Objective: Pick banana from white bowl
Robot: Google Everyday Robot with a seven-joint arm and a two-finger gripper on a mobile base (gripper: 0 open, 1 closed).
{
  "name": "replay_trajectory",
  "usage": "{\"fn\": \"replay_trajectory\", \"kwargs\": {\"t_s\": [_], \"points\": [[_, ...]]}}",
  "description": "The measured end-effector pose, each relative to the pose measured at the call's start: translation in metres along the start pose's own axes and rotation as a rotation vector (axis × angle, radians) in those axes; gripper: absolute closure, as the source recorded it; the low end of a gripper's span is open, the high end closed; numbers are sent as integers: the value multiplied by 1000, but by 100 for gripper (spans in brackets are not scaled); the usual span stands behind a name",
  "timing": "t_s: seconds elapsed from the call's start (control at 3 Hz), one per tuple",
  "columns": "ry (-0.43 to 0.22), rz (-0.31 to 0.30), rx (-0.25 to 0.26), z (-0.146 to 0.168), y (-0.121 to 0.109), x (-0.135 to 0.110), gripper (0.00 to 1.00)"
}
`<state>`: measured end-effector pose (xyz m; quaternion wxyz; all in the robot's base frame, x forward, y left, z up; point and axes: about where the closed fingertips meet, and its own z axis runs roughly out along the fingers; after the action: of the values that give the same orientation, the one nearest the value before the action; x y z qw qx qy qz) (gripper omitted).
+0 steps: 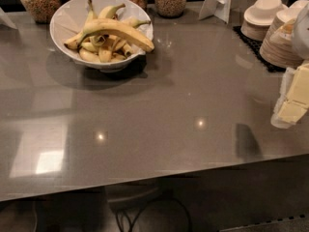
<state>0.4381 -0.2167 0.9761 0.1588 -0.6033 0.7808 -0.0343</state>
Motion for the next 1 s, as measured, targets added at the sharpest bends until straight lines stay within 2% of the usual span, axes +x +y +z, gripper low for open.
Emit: {"fn": "replay_trajectory", "kwargs": {"t_s": [0.33,0.67,1.0], "points": [[-1,0,0,0,0,0,0],[-62,6,9,1,-3,-8,0],[-178,6,25,5,-11,-28,0]]}}
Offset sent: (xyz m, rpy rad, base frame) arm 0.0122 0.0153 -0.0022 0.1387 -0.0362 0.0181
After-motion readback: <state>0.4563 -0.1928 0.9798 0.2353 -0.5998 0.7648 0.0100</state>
